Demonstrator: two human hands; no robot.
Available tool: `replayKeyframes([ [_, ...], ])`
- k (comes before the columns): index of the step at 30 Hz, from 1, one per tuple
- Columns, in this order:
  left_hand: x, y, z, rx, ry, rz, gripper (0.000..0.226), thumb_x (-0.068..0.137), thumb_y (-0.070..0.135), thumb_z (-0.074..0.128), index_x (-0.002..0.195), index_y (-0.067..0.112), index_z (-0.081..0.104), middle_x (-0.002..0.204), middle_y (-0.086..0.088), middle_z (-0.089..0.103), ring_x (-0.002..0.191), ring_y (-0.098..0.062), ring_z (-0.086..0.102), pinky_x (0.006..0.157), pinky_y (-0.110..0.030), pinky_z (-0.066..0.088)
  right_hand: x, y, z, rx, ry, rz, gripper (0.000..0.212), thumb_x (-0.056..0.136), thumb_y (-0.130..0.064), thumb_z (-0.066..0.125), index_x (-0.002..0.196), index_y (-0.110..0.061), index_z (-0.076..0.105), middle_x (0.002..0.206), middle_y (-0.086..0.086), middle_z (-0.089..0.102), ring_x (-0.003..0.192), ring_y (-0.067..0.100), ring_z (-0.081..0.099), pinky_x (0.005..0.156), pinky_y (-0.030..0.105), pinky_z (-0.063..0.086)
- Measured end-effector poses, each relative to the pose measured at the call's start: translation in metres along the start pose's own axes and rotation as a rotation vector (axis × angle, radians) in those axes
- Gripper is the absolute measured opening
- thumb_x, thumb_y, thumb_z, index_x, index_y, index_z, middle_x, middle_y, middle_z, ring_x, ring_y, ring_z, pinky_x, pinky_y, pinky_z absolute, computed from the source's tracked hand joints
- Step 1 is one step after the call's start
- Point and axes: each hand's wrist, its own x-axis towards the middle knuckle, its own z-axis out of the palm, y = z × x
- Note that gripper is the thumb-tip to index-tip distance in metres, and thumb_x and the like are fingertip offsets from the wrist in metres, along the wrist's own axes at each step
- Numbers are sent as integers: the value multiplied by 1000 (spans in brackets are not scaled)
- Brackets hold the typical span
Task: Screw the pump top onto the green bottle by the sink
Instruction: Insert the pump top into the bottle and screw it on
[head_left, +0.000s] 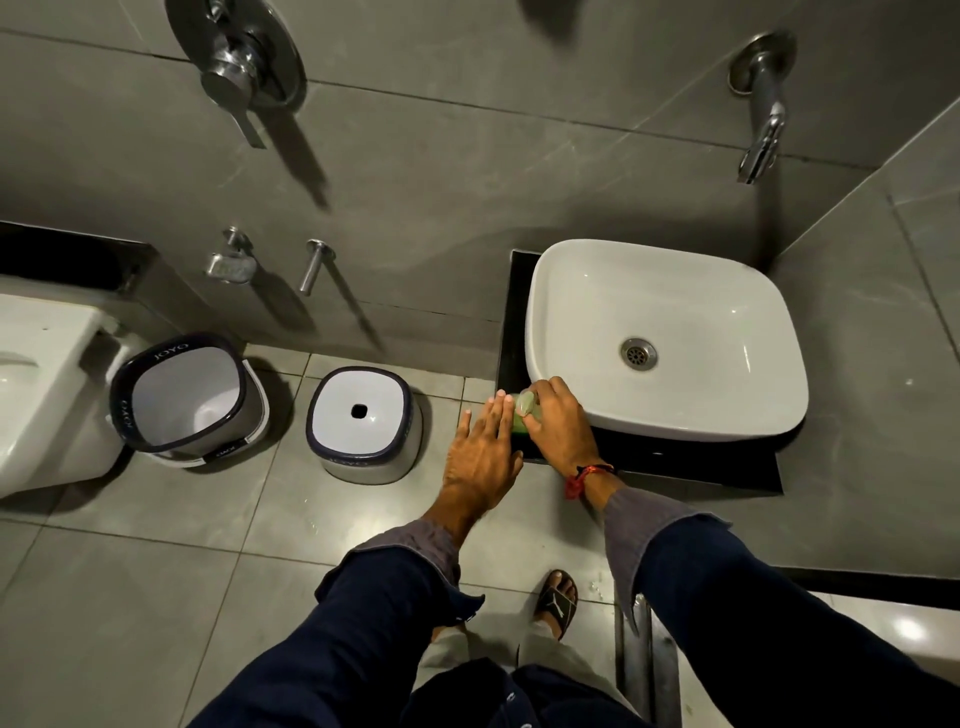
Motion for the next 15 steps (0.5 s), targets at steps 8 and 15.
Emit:
replayKeyframes([
  [8, 3, 4, 0, 39, -35, -25, 81, 107, 46, 39, 162, 6, -5, 172, -12, -8, 160, -26, -6, 131, -49, 5, -1, -5, 6, 34, 71, 141, 34, 92, -30, 71, 112, -3, 66, 107, 16, 71, 95, 29, 69, 79, 36, 59],
  [15, 4, 5, 2, 50, -60, -18, 83, 106, 49, 41, 162, 6, -2, 172, -14, -5, 160, -27, -6, 130, -50, 5, -3, -12, 7, 59, 96, 133, 48, 90, -36, 72, 126, -5, 61, 121, 14, 65, 108, 30, 65, 91, 43, 60],
])
